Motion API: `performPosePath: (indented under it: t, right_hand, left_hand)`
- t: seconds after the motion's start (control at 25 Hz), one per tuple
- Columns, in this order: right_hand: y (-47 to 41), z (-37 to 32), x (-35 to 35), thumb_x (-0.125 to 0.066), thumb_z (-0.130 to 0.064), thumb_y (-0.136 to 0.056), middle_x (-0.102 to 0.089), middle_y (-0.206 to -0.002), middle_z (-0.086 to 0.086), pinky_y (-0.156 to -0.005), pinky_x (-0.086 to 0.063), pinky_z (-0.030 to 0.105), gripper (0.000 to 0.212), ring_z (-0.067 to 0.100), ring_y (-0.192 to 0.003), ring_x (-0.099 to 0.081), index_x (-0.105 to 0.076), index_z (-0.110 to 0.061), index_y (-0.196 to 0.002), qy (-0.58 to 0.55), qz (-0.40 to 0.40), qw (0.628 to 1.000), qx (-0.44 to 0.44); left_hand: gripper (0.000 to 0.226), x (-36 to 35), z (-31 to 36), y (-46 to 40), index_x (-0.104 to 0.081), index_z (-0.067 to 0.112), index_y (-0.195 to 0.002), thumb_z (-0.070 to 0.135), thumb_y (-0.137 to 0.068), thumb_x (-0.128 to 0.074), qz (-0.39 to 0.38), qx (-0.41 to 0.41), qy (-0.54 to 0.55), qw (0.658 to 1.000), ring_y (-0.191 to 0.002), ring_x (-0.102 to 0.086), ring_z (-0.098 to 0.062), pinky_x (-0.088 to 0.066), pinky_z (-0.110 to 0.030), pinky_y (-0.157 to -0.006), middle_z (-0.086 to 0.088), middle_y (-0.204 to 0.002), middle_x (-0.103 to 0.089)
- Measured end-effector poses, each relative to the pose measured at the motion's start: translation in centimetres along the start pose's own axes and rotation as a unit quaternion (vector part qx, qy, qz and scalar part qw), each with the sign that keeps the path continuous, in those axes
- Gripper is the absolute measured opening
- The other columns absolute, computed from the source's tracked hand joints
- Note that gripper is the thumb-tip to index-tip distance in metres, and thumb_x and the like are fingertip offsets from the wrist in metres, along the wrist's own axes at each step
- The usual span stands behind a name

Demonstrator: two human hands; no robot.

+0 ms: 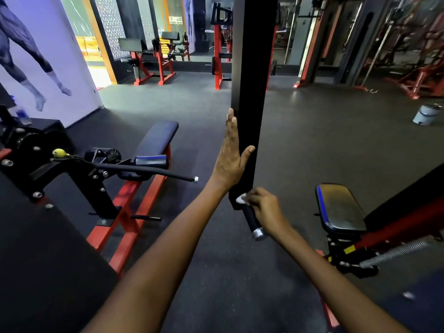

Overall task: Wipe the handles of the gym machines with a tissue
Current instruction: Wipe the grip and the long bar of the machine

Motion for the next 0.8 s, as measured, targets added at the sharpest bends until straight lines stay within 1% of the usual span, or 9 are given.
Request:
performPosePath:
  t: [0.08, 0.2, 0.28, 0.36, 0.48, 0.6, 0.68, 0.72, 0.8]
  right_hand:
    - [2.7, 0.8, 0.0, -0.052, 0.008, -0.084, -0.058, -0.094, 0.017, -0.074, -0.032, 0.021, 0.022, 0.028, -0.087, -0.052, -0.07, 0.002, -0.095, 0.023, -0.017, 0.999, 0.027]
    - [3.9, 1.1, 1.2, -0.059, -0.015, -0.086, -0.049, -0.077, 0.008, -0.063, -0.033, 0.024, 0.02, 0.02, -0.071, -0.049, -0.07, 0.001, -0.087, 0.064, -0.016, 0.998, 0.022]
    - [0.9, -0.5, 0.9, -0.057, -0.007, -0.087, -0.053, -0.091, 0.011, -0.071, -0.038, 0.026, 0.015, 0.023, -0.086, -0.05, -0.069, -0.001, -0.094, 0.105, 0.004, 0.994, 0.037]
    - [-0.9, -2.5, -0.7, -0.048, 0.002, -0.087, -0.053, -0.108, 0.014, -0.084, -0.043, 0.034, 0.023, 0.028, -0.102, -0.047, -0.064, 0.0, -0.103, 0.137, -0.008, 0.99, 0.04]
    - [1.6, -2.3, -1.9, -0.049, 0.005, -0.086, -0.053, -0.113, 0.012, -0.081, -0.047, 0.038, 0.028, 0.028, -0.11, -0.045, -0.062, 0.0, -0.11, 0.184, -0.077, 0.974, 0.105]
    - [5.6, -0.4, 0.7, -0.056, 0.001, -0.073, -0.059, -0.091, 0.003, -0.073, -0.043, 0.024, 0.023, 0.013, -0.09, -0.052, -0.069, -0.009, -0.09, 0.102, -0.114, 0.979, 0.134]
    - [3.8, -0.2, 2.7, -0.049, -0.017, -0.073, -0.053, -0.072, -0.006, -0.067, -0.036, 0.017, 0.026, 0.007, -0.076, -0.052, -0.073, -0.011, -0.081, 0.07, -0.057, 0.989, 0.115]
    - [2.1, -0.1, 2.8, -0.046, -0.021, -0.076, -0.05, -0.072, -0.006, -0.066, -0.034, 0.017, 0.03, 0.007, -0.074, -0.05, -0.073, -0.009, -0.082, 0.043, -0.018, 0.993, 0.105]
    - [-1.0, -0.2, 1.7, -0.055, -0.016, -0.08, -0.053, -0.079, -0.001, -0.071, -0.038, 0.023, 0.016, 0.009, -0.076, -0.049, -0.069, -0.009, -0.083, -0.016, 0.027, 0.999, 0.032]
  left_hand:
    - [0.08, 0.0, -0.3, 0.1, 0.019, 0.031, -0.15, 0.023, -0.101, -0.044, -0.004, -0.011, 0.004, 1.0, -0.149, 0.007, -0.019, -0.01, -0.042, -0.122, 0.014, -0.158, 0.02]
    - [0.077, -0.1, -0.2, 0.1, 0.018, 0.033, -0.15, 0.024, -0.102, -0.041, -0.005, -0.017, 0.008, 1.0, -0.148, 0.007, -0.02, -0.009, -0.045, -0.121, 0.015, -0.158, 0.02]
    - [0.077, -0.1, -0.3, 0.0, 0.017, 0.034, -0.151, 0.024, -0.101, -0.041, -0.003, -0.013, 0.01, 1.0, -0.148, 0.007, -0.019, -0.008, -0.042, -0.121, 0.016, -0.158, 0.02]
    - [0.075, 0.0, -0.4, 0.1, 0.017, 0.034, -0.151, 0.026, -0.102, -0.039, -0.003, -0.014, 0.01, 1.0, -0.148, 0.008, -0.018, -0.007, -0.039, -0.121, 0.016, -0.158, 0.02]
    - [0.073, -0.1, -0.6, 0.2, 0.018, 0.035, -0.15, 0.029, -0.103, -0.037, -0.009, -0.013, 0.012, 1.0, -0.148, 0.009, -0.018, -0.009, -0.044, -0.121, 0.017, -0.157, 0.022]
    - [0.071, -0.3, -0.6, 0.2, 0.018, 0.036, -0.15, 0.03, -0.103, -0.035, -0.012, -0.013, 0.018, 1.0, -0.148, 0.009, -0.017, -0.009, -0.042, -0.121, 0.017, -0.157, 0.022]
    - [0.07, -0.5, -0.6, 0.3, 0.017, 0.035, -0.15, 0.03, -0.103, -0.034, -0.003, -0.014, 0.017, 1.0, -0.148, 0.008, -0.017, -0.007, -0.037, -0.121, 0.017, -0.158, 0.021]
    - [0.069, -0.5, -0.6, 0.3, 0.017, 0.035, -0.15, 0.029, -0.103, -0.034, -0.001, -0.009, 0.017, 1.0, -0.148, 0.008, -0.016, -0.007, -0.036, -0.121, 0.017, -0.158, 0.02]
    - [0.069, -0.6, -0.6, 0.2, 0.016, 0.036, -0.15, 0.03, -0.103, -0.034, 0.001, -0.002, 0.018, 1.0, -0.148, 0.008, -0.015, -0.006, -0.036, -0.121, 0.018, -0.158, 0.019]
Point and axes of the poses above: each hand's wrist, its own y-axis away from the middle knuckle, its own x-axis out of the back of the hand, z = x × y, the point moved 5 cm from there along -y, towards the middle knuckle
